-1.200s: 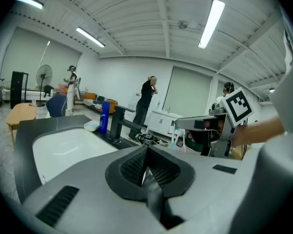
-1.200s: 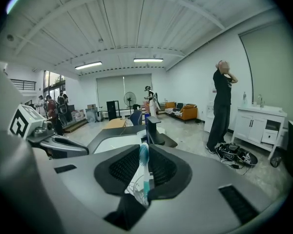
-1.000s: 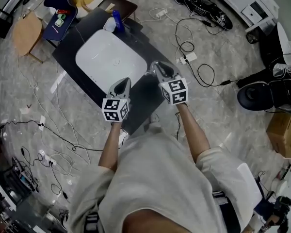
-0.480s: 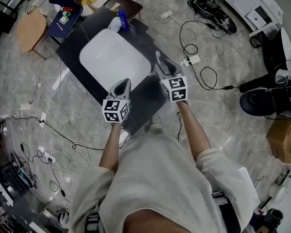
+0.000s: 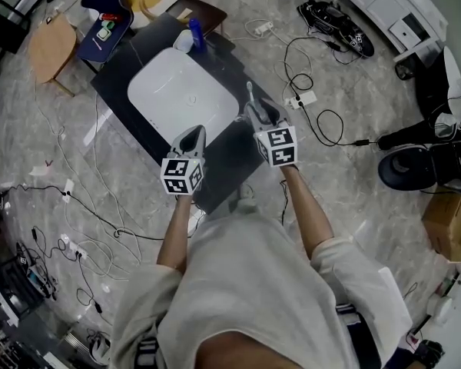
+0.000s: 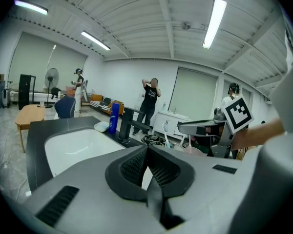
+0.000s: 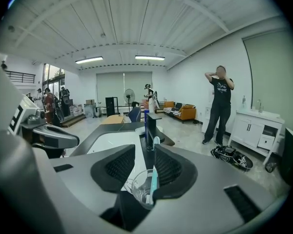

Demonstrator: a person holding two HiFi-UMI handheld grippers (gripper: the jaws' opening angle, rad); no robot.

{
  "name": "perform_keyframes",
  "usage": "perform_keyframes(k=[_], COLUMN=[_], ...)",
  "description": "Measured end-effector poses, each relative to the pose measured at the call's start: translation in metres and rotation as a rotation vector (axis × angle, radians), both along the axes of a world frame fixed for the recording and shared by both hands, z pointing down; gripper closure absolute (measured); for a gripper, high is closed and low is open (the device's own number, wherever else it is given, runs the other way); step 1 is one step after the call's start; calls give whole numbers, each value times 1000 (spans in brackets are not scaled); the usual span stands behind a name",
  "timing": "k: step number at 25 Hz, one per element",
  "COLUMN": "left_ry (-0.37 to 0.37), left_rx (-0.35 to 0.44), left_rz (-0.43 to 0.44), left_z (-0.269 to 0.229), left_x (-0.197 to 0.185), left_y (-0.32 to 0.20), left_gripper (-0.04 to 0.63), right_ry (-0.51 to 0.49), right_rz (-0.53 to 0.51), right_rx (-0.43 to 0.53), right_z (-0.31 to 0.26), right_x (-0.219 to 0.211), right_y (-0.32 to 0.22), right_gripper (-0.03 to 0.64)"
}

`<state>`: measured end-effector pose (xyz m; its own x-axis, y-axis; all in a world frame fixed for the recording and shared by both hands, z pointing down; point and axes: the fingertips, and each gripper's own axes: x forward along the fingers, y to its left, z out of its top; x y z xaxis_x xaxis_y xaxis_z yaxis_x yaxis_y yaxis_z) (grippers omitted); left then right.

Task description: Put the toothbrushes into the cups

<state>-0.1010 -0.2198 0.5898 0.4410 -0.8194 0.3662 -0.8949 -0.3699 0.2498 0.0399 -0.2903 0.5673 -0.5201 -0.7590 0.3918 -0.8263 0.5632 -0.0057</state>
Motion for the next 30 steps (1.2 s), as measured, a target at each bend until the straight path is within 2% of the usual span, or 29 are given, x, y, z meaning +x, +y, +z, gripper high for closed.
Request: perform_keyframes(k=[8,14,22,30], left_ry=[-7,-11,-15,-19], left_rx=[28,49,87,131], left_rz=[-15,-42,-95,-147], left_z=[-11,-22,-39,-56], left_x=[-3,-12,-31,-50], left_y=[11,25,39,47], left_gripper=[569,569,569,569], right_ry=[11,-4,-44,-34], right_rz=[-6,-20,-48,-56], right_rx=[-15,10,14,69], right_z=[6,1,-10,-31], right_x=[9,7,-6,-9], right_y=[35,56,72,73], right_gripper=[545,603,603,603])
